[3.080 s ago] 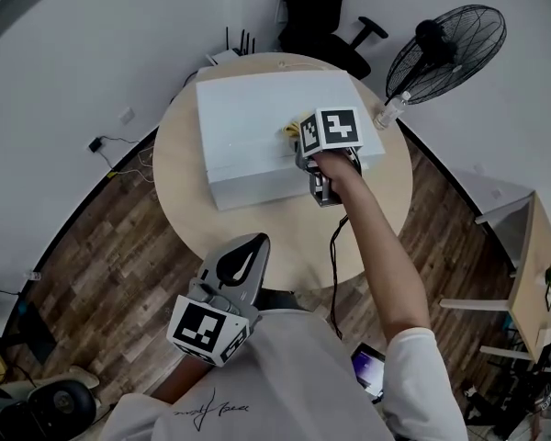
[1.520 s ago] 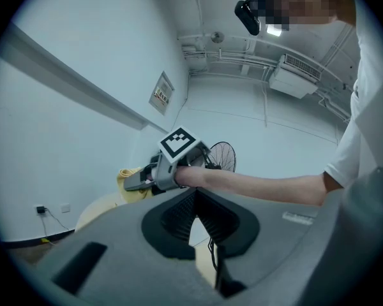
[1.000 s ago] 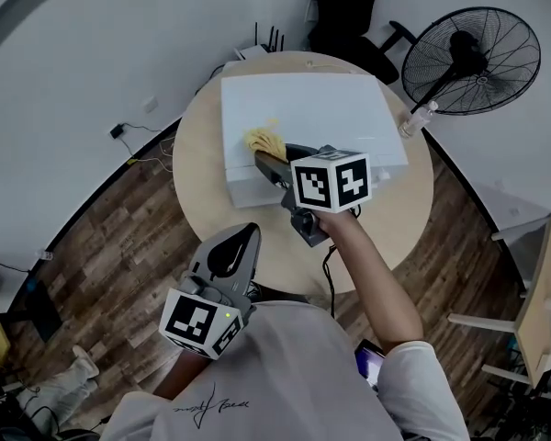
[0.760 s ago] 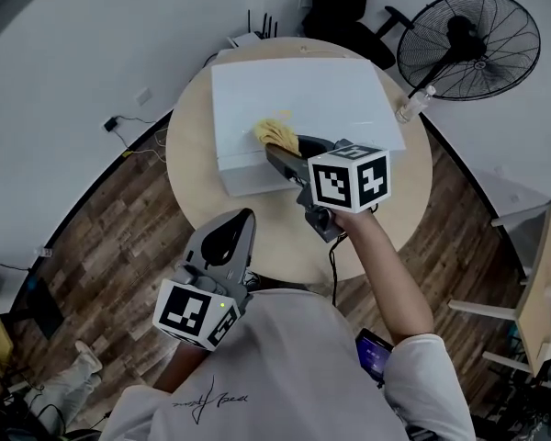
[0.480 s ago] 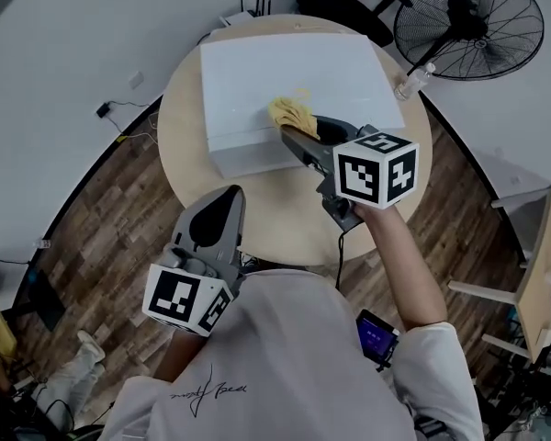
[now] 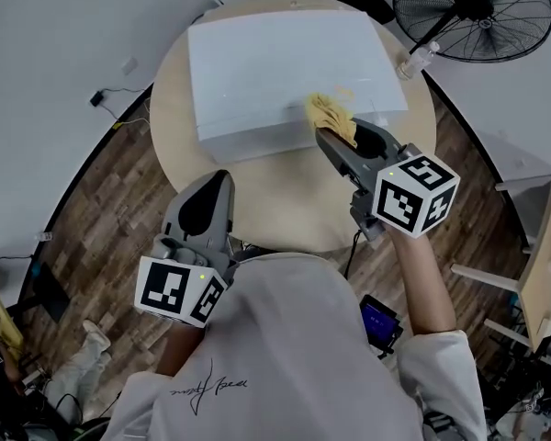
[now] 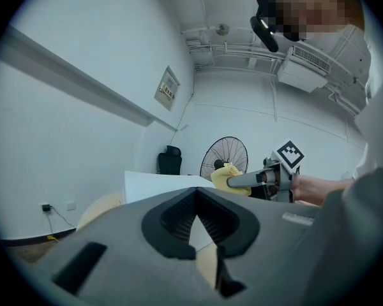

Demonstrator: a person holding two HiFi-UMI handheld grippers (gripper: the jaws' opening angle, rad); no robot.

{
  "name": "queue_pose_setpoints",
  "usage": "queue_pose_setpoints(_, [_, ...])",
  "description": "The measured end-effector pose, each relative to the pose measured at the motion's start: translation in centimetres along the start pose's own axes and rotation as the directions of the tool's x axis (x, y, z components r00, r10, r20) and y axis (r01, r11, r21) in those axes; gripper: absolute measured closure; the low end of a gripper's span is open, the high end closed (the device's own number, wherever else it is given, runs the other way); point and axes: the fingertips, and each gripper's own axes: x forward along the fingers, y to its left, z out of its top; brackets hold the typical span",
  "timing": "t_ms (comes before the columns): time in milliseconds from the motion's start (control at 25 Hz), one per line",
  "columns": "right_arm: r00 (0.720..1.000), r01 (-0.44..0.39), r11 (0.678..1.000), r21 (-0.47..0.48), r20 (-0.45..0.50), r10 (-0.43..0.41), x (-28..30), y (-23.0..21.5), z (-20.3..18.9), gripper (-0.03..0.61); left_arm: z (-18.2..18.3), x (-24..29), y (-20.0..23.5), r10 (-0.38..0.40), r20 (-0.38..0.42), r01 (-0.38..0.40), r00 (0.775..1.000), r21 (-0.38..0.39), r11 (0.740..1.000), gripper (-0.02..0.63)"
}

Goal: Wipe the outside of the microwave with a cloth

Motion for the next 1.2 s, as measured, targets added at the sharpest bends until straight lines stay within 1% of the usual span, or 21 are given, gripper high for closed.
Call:
queue_pose_setpoints(240, [0.998, 0.057, 0.998, 0.039, 0.028, -0.059, -3.2, -2.1, -1.8, 0.443, -1.3, 0.9, 0.6, 0.026, -0.04, -0.025, 0.999, 0.021, 0.999, 0.62])
queue_pose_setpoints(400, [0.989, 0.12, 0.993, 0.021, 0.086, -0.122, -5.0, -3.1, -2.7, 0.443, -2.7, 1.1, 1.5, 0.058, -0.07, -0.057, 0.996, 0.02, 0.998, 0.62])
queue_pose_setpoints(560, [0.972, 0.185, 0.982, -0.024, 0.153, -0.179, -6.8, -3.4, -3.3, 0.443, -3.4, 1.2, 1.8, 0.084, -0.083, -0.082, 0.993, 0.026, 0.996, 0.62])
queue_pose_setpoints(680, [0.959, 0.227, 0.972, -0.053, 0.186, -0.214, -7.8, -3.5, -3.7, 0.445, -3.7, 1.4, 2.0, 0.11, -0.091, -0.107, 0.99, 0.035, 0.994, 0.62])
queue_pose_setpoints(880, [0.957, 0.242, 0.969, -0.059, 0.181, -0.228, -8.3, -3.7, -4.0, 0.448, -3.7, 1.5, 2.0, 0.151, -0.075, -0.15, 0.986, 0.019, 0.988, 0.621])
queue_pose_setpoints(1200, [0.956, 0.246, 0.967, -0.063, 0.178, -0.231, -9.0, -4.6, -4.0, 0.448, -4.0, 1.6, 1.9, 0.184, -0.076, -0.183, 0.98, 0.03, 0.983, 0.621])
